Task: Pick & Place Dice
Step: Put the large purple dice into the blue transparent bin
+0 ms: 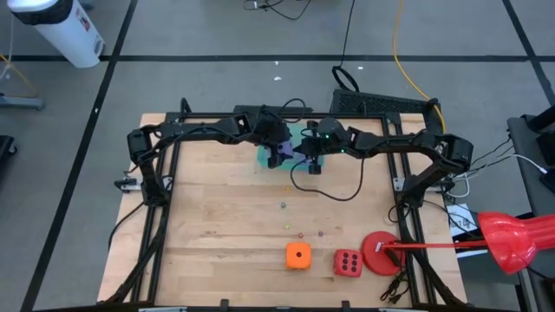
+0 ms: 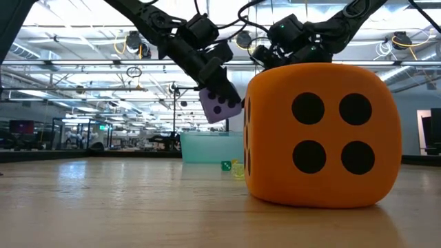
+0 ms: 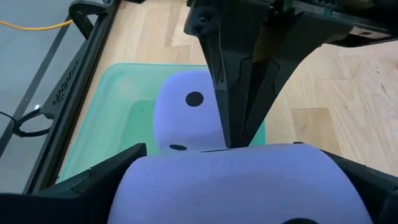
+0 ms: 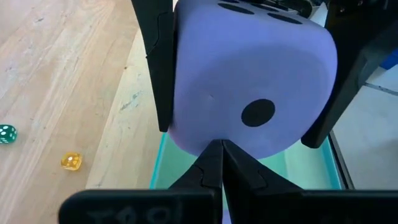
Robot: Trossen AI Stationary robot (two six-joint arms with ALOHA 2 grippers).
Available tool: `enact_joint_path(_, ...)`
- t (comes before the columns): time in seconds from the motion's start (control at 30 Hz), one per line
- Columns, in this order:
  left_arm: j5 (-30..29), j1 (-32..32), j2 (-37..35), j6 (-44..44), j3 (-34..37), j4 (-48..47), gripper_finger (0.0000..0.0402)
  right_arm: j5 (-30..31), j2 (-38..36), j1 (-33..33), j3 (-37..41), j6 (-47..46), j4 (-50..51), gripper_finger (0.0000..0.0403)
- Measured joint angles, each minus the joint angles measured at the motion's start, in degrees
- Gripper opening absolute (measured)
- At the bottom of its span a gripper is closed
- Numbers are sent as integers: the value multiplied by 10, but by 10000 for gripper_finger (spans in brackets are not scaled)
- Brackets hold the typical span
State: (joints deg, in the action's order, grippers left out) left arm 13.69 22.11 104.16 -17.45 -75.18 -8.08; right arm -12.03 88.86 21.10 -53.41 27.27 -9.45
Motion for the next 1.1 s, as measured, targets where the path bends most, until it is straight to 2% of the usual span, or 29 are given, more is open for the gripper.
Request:
enact_joint_path(0.33, -30, -1, -4, -15, -4, -20, 399, 47, -27, -1, -1, -1, 6, 0)
enact_joint_path(0.67, -44, 0, -2, -21, -2, -54, 398, 38, -79, -21, -2, 8, 0, 0)
enact_joint_path(0.83, -45, -4, -2, -21, -2, -49, 399, 28, -78, -27, -2, 9, -7, 0)
enact_joint_path(1.1, -57, -30, -2, -44, -1, -11, 398, 28, -34, -29, -1, 18, -45, 0)
